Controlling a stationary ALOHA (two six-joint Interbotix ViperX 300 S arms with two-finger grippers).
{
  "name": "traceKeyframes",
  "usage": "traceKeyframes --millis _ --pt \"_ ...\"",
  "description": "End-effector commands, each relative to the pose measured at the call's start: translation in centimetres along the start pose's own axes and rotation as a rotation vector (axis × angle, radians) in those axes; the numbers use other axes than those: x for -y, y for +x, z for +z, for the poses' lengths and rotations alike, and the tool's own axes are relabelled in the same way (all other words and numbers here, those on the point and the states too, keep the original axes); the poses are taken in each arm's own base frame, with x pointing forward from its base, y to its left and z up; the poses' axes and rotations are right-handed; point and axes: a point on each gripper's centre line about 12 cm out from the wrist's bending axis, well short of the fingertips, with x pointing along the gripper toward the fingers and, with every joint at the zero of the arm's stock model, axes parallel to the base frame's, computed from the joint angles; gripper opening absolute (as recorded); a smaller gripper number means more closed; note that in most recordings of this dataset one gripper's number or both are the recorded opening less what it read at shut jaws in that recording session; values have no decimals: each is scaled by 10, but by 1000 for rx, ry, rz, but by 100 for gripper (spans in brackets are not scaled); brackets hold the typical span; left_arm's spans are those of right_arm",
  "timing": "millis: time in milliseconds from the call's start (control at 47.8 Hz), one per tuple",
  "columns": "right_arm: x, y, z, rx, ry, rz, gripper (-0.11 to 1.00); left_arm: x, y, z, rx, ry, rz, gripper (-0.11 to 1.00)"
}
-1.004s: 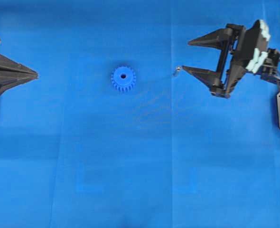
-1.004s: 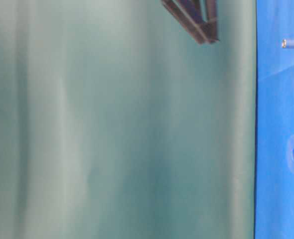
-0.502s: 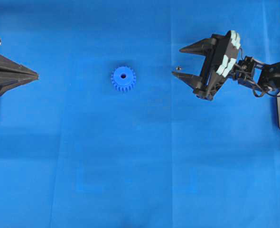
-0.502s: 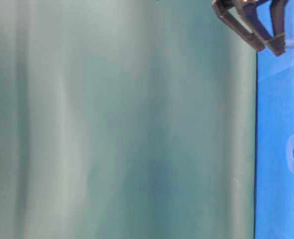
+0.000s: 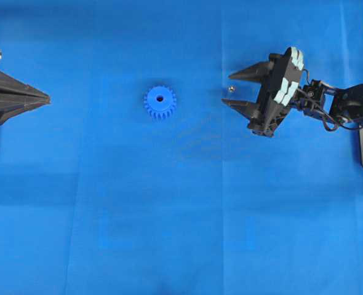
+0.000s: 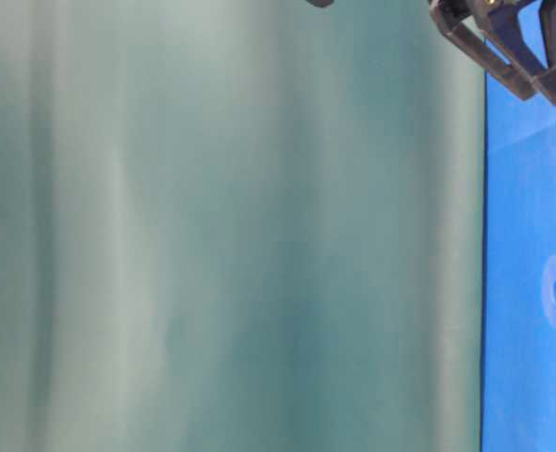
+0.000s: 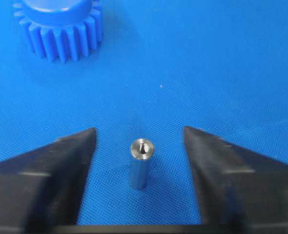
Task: Insert the shaft placed at a random location into the center hole of the small gear at another random location.
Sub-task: 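Move the open right gripper left over the upright silver shaft, then close the right gripper around the silver shaft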
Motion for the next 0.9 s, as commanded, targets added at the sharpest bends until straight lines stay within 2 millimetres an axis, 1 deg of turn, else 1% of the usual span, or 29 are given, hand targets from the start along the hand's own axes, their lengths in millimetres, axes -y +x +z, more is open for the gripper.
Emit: traceKeyframes --millis 0,42,105,146,188,439,544,649,879 --pt "-4 1 6 25 0 13 38 1 2 4 14 1 -3 0" --pt "-4 1 6 25 1 12 26 1 2 4 14 1 -3 0" --pt "-3 0 5 20 1 10 12 1 2 4 14 1 -3 0" --pt "-4 0 5 22 1 10 6 0 1 5 15 1 -2 0" --pt "-4 0 5 22 1 10 2 0 1 5 15 1 -2 0" --pt "-4 1 6 22 6 10 2 1 1 5 12 -2 -3 0" --pt "-5 0 11 24 9 13 2 0 1 4 11 0 -2 0" --pt "-7 -5 22 27 13 22 2 0 1 4 11 0 -2 0" --pt "-11 -22 55 58 16 42 2 1 1 5 12 0 -3 0"
